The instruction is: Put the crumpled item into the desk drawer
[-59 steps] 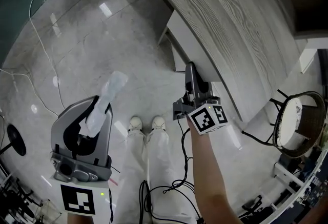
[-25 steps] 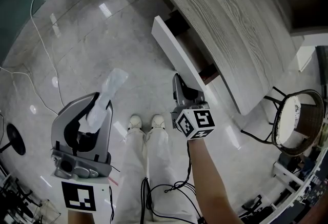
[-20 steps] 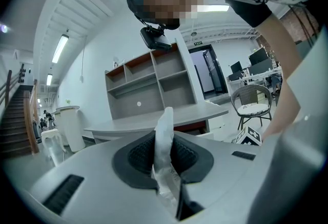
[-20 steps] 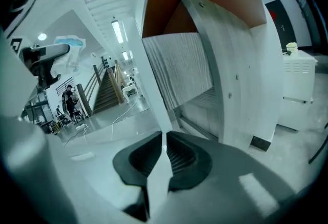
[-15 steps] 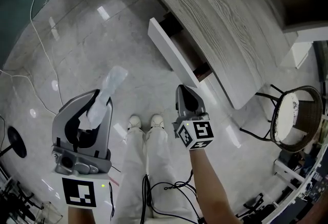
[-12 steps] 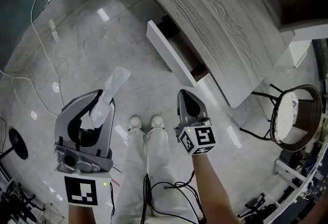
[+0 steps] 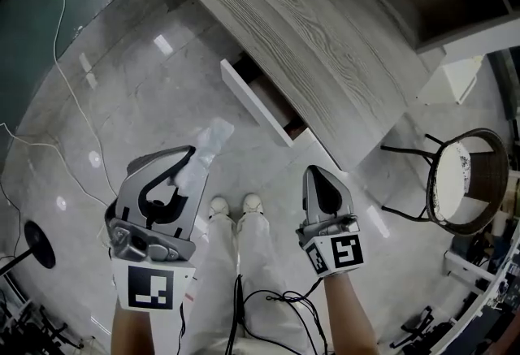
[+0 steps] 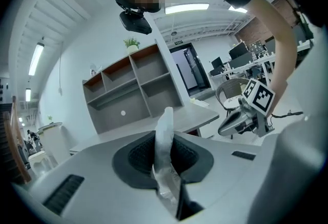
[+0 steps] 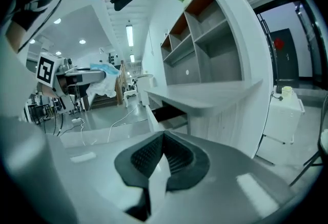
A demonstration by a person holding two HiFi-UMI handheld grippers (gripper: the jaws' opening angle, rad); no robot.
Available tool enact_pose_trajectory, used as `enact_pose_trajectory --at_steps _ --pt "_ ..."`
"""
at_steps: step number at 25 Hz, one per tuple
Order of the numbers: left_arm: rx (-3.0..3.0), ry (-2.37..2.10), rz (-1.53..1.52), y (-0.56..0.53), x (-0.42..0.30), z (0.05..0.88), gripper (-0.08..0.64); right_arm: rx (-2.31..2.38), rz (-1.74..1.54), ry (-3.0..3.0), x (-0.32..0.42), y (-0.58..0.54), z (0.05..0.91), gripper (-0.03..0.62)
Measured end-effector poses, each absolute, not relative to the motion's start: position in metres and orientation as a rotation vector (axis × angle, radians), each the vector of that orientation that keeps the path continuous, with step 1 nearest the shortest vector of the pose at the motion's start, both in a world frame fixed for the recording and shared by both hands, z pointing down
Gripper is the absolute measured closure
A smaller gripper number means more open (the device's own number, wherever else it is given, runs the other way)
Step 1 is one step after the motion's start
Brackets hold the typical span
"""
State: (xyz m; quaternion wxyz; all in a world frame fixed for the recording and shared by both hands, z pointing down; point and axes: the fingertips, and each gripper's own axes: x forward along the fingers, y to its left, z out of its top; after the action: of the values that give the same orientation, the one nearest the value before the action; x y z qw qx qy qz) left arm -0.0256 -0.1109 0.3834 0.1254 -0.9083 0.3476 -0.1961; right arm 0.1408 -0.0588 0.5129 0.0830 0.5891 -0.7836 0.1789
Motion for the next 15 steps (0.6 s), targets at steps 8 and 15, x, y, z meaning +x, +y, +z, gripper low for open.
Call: enact_pose_trajectory --at_steps 8,15 --pt "-2.582 0.763 -0.667 -0.121 0.009 0.382 0.508 1.901 0.478 -2.345 0.172 -0.057 0.442 0.583" --pt "-2.392 0.483 -0.865 -0.139 0.037 0.417 0.508 1.993 0.460 -2.302 0.199 -0.050 0.422 0.583"
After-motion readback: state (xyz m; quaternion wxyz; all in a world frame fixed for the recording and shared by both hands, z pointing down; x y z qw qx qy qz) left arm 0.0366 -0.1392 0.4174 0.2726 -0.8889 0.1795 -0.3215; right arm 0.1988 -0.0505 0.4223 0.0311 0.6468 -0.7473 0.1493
